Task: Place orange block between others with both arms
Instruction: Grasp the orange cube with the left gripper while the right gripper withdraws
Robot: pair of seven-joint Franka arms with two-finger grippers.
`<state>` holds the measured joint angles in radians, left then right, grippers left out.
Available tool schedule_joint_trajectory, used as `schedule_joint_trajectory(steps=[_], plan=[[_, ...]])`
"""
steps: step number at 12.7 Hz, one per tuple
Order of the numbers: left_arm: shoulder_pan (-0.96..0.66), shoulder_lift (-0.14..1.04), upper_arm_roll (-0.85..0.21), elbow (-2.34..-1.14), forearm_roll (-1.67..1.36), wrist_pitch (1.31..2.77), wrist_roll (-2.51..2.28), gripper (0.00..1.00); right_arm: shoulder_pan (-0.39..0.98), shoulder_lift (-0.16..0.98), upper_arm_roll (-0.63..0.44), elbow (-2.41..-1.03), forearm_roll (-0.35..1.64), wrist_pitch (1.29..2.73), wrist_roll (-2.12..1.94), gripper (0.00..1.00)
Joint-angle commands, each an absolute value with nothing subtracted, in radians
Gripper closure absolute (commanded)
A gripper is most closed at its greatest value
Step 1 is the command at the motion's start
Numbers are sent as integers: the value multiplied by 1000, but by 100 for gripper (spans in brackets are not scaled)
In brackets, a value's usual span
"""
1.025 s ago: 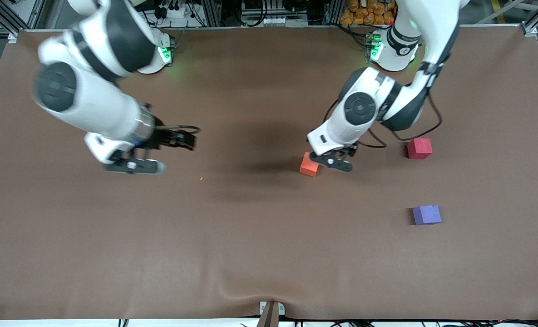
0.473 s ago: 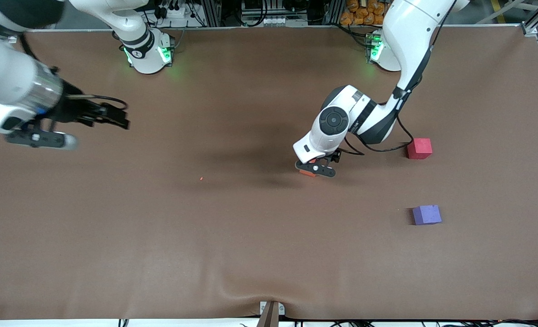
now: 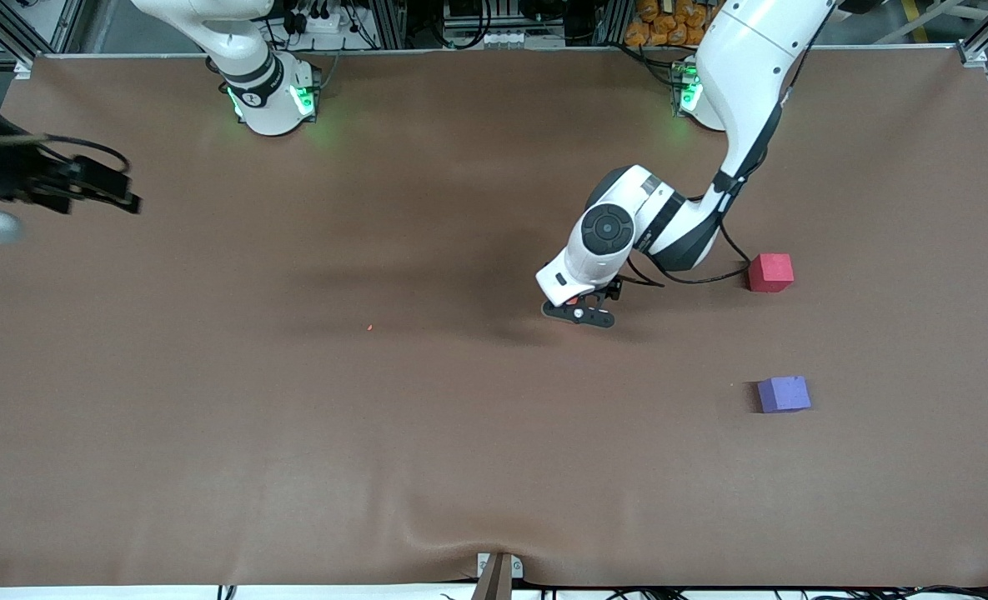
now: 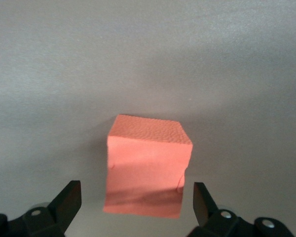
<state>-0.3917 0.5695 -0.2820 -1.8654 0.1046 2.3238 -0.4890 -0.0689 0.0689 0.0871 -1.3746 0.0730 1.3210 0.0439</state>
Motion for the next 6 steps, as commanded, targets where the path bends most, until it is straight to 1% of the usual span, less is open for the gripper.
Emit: schedule_joint_trajectory(steps=[1, 2, 3, 4, 5, 6], plan=[[-410, 617, -276, -1825, 161, 2342, -532, 10, -103, 28, 94, -1413, -18, 1324, -95, 0], [-410, 620, -276, -1825, 169, 2350, -532, 27, -103, 28, 89, -1413, -31, 1328, -103, 0], [-408, 626, -275, -1825, 169, 2355, -532, 50, -106, 28, 87, -1419, -31, 1335, -104, 0], [-403, 624, -273, -1825, 169, 2355, -538, 68, -107, 28, 87, -1440, -31, 1353, -104, 0], [-397, 621, -272, -1825, 169, 2355, -540, 86, -109, 28, 87, -1468, -31, 1391, -104, 0], [-385, 617, -268, -1825, 169, 2355, -540, 100, -109, 28, 87, -1486, -31, 1426, -107, 0]])
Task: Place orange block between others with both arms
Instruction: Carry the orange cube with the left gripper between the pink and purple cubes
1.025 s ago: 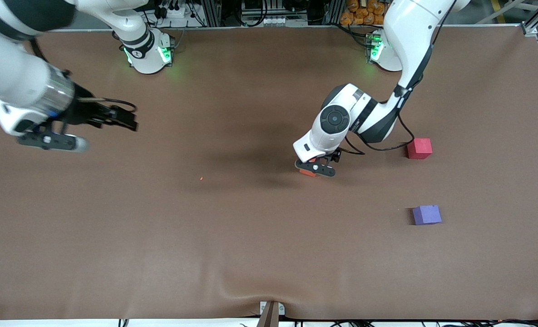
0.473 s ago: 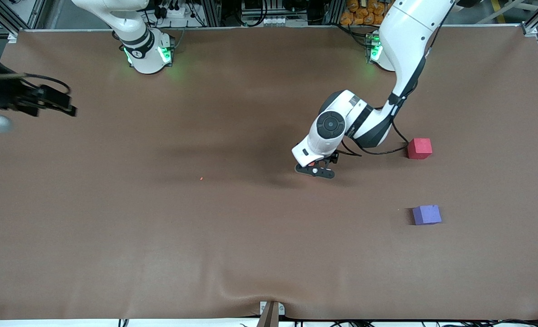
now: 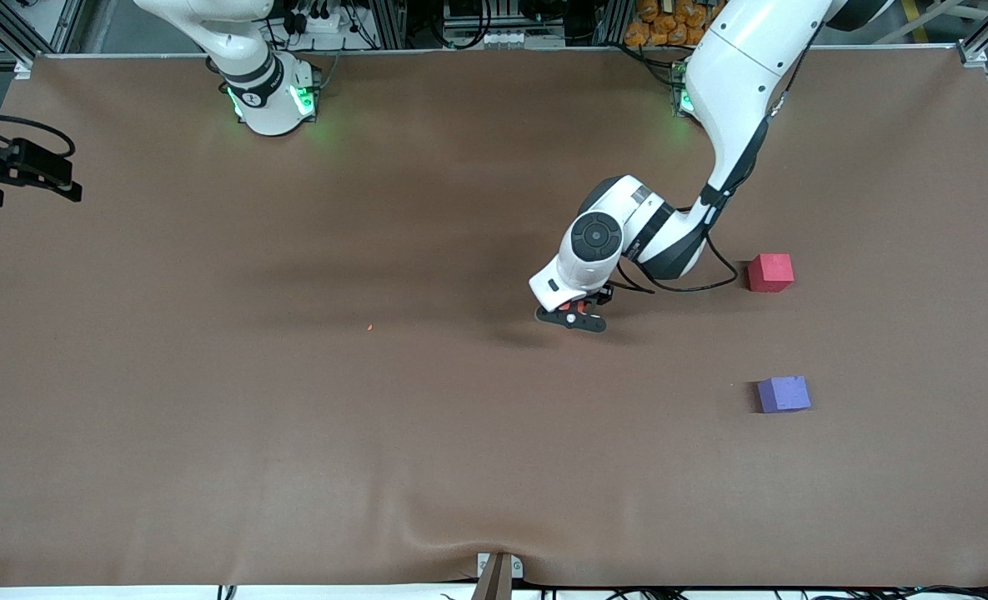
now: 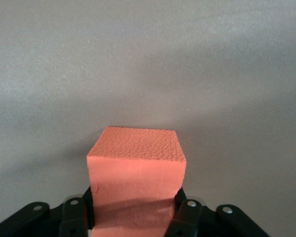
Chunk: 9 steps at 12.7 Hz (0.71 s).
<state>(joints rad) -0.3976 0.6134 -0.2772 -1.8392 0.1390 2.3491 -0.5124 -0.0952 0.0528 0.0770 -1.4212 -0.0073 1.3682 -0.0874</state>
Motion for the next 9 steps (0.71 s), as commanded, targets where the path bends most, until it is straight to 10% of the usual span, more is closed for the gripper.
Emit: schedule_joint_trajectory(steps=[1, 9], plan=[[-355, 597, -267, -1833, 170, 2350, -538, 100, -109, 29, 87, -1494, -31, 1448, -121, 0], [0, 422, -278, -1986, 173, 2273, -313, 100, -10, 46, -58, -1522, -17, 1459, -144, 0]])
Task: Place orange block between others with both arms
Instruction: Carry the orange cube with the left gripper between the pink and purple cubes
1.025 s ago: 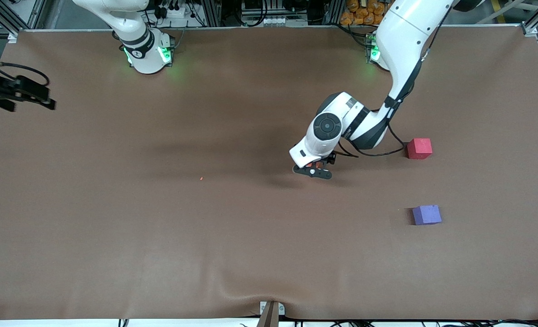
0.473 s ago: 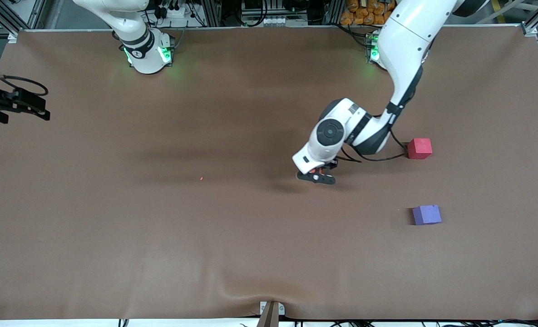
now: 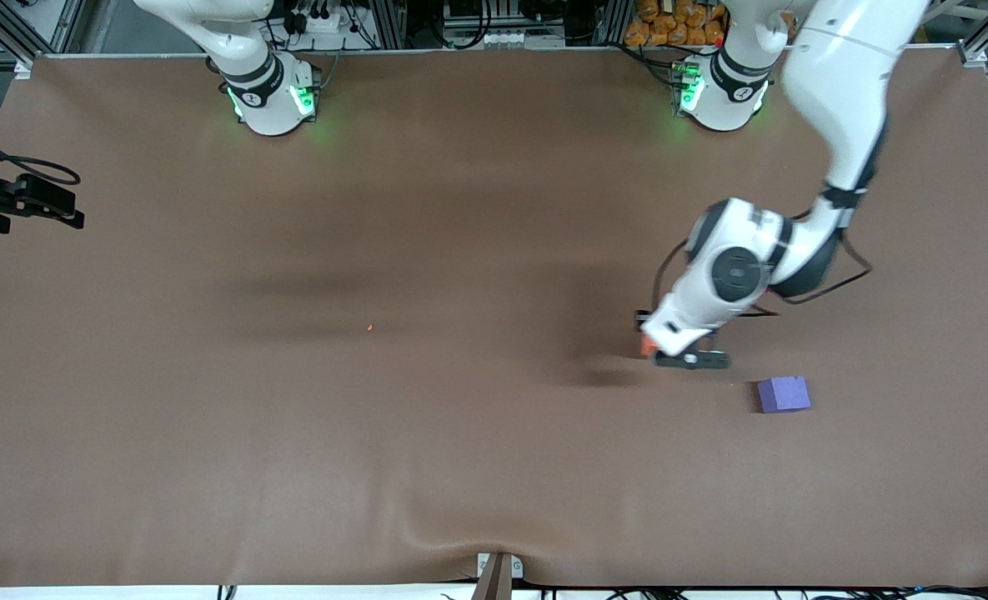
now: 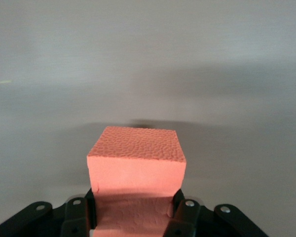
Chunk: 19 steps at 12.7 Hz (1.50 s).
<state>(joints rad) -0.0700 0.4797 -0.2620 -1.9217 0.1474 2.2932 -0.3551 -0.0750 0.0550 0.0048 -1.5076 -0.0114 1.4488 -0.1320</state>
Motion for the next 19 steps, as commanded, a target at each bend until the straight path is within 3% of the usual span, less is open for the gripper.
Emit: schedule_joint_trajectory(steps=[1, 11, 19], plan=[[39, 416, -278, -1999, 173, 2272, -292, 100, 0, 46, -67, -1522, -15, 1460, -143, 0], [270, 433, -279, -2014, 173, 2273, -166, 100, 0, 48, -63, -1482, 33, 1382, -129, 0], [301, 482, -278, -2019, 173, 2315, -141, 100, -3, 44, -66, -1448, 40, 1338, -140, 0]])
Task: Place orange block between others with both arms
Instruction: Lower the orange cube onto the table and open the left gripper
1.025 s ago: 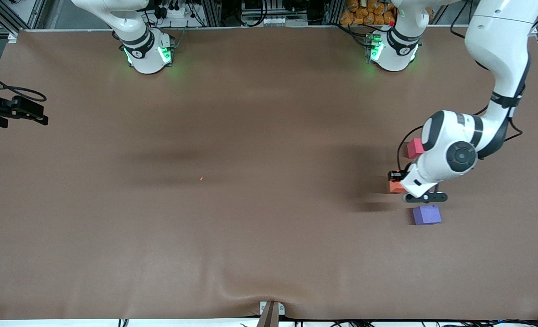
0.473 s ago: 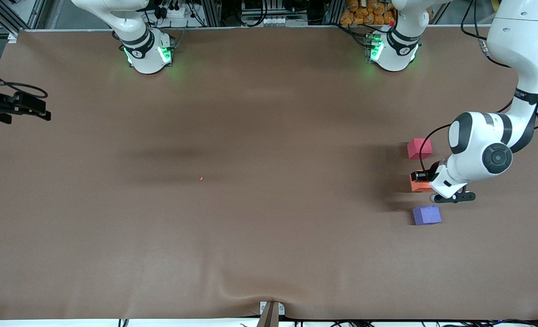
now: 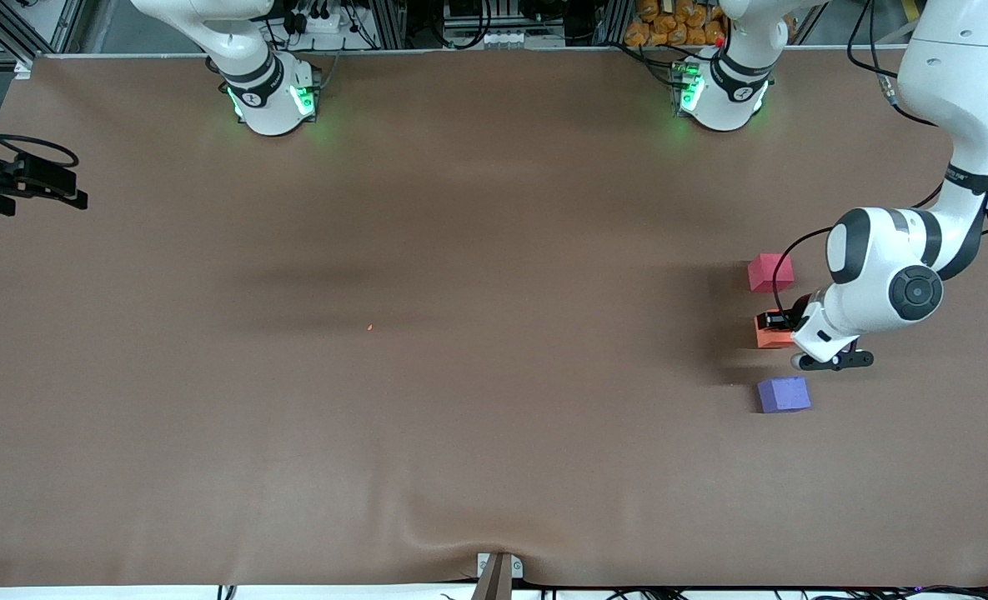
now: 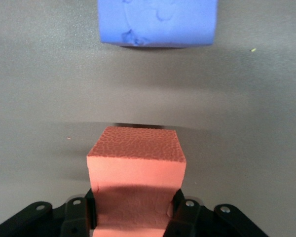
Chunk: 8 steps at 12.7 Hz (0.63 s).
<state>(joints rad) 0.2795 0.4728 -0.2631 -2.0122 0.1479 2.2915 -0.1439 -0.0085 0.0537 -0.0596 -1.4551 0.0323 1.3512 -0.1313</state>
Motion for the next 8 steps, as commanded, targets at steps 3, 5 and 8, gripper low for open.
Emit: schedule_joint_trajectory(steps=[3, 5, 8], plan=[[301, 489, -278, -2019, 173, 2322, -140, 100, 0, 46, -64, -1445, 40, 1339, -140, 0], [299, 495, -278, -2019, 173, 2322, -135, 95, 2, 46, -64, -1445, 40, 1341, -138, 0], [299, 495, -278, -2016, 173, 2322, -135, 0, 3, 48, -63, -1445, 40, 1344, -135, 0]])
